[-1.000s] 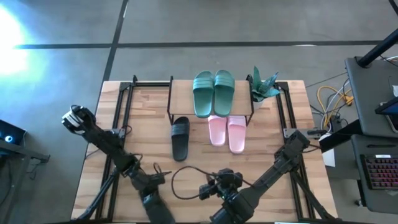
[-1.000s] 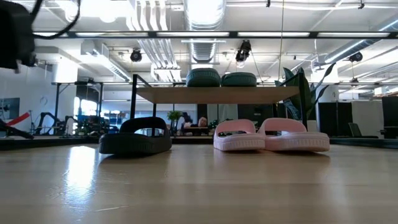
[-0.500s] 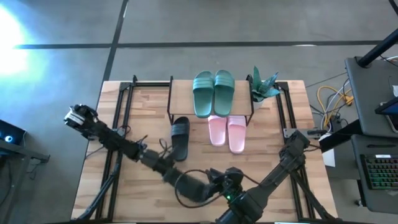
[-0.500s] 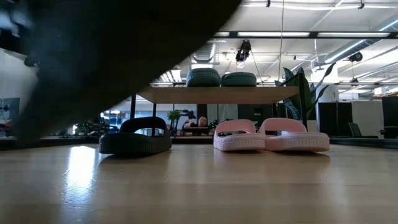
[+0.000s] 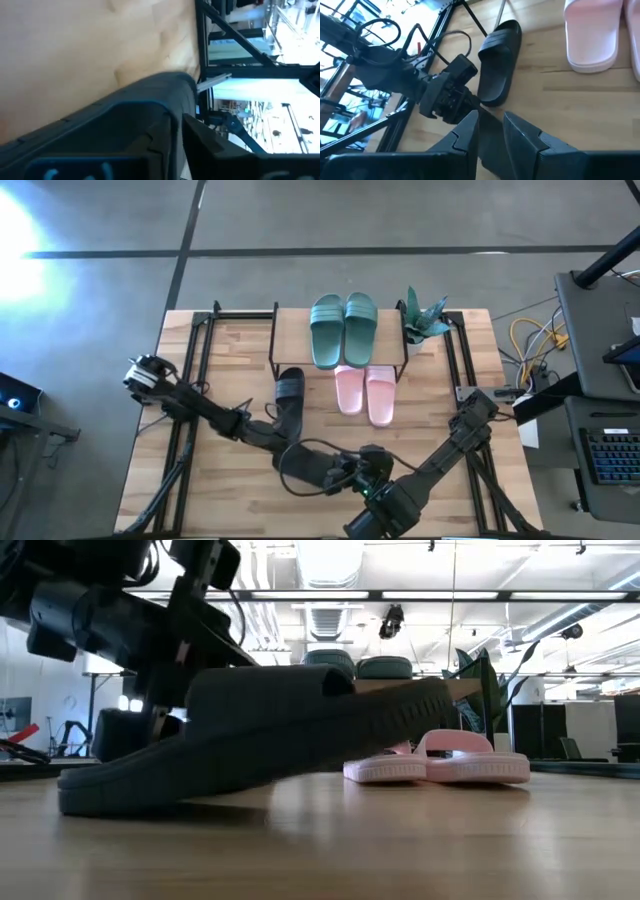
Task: Pick and place slides into the shelf
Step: Prepare the black pair of slides
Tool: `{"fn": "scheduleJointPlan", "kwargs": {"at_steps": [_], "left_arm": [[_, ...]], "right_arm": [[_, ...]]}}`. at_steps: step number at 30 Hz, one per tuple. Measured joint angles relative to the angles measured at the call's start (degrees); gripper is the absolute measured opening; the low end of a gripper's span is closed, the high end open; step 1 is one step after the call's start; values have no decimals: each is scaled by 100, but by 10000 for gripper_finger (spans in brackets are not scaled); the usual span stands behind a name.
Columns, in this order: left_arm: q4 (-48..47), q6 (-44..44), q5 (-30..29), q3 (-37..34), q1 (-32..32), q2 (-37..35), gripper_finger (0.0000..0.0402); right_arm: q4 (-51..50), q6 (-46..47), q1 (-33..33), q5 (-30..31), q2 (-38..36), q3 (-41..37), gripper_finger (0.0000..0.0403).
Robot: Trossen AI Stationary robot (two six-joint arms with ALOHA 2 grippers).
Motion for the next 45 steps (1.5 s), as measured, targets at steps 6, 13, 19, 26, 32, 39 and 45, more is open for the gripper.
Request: {"fn": "scheduleJointPlan", "kwargs": {"at_steps": [6,13,19,26,32,39,45], "left_arm": [[212,-6,85,135,139,197,116],[189,1315,1382,102,273,69,224],[-158,2007,3076,92,240,-415,243],[-828,2822,3550,107,233,-1437,244],[-4408,4842,2329,90,241,-2419,244],[-5156,5305,1720,57,257,-2349,244],[-4782,5310,1688,55,252,-1622,244]], "right_arm": [[2,11,2,-92,1,-3,82],[0,-208,2,-1051,3,-5,82],[68,-498,64,-2128,28,-11,82],[935,-837,83,-3011,29,-275,80],[2015,-805,45,-3017,31,-855,73],[2863,-591,-44,-3215,38,-1507,68],[4190,-946,-109,-3964,38,-2198,68]]}}
